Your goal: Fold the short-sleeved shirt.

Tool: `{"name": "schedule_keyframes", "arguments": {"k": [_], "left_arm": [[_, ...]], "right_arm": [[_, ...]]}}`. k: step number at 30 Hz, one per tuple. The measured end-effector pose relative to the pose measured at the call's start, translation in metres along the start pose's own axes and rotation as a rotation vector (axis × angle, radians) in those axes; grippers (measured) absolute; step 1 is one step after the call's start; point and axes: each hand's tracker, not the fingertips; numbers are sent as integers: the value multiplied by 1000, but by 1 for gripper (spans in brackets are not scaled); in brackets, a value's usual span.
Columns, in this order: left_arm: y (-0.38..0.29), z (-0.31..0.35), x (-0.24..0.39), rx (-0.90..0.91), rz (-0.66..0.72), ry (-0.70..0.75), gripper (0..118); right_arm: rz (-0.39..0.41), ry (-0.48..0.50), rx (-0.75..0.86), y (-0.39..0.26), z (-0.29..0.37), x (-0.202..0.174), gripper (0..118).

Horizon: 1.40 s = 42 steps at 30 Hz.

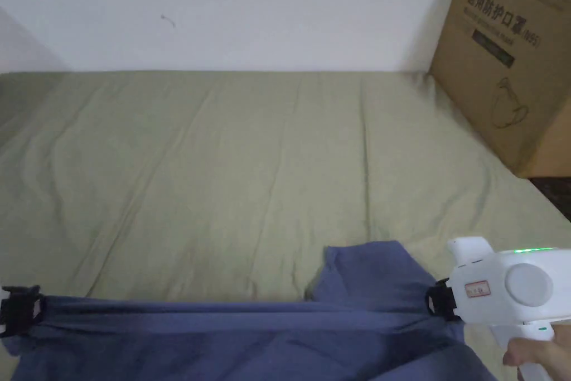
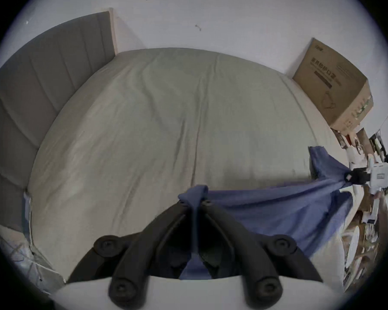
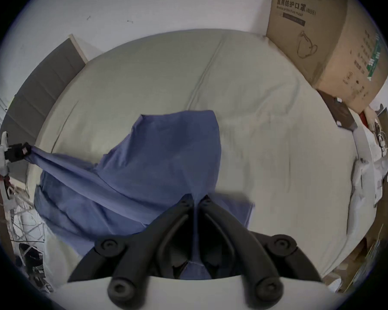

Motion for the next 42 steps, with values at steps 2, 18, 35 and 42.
{"name": "schedule_keyframes", "arguments": {"k": [2,18,35,42], "left_arm": [[-28,18,-2,-1,1,2,3],[-160,76,-24,-56,94,-20,3],[-143,104,-34,88,240,-92,66],[-167,72,-42,34,349,-139,1]], "right_arm": [[5,7,-28,-32,5,-3,0],[-66,56,-72,-178,69,2,0],[-63,21,129,-147,104,-27,48],[7,51,171,-117,70,-99,0]]}}
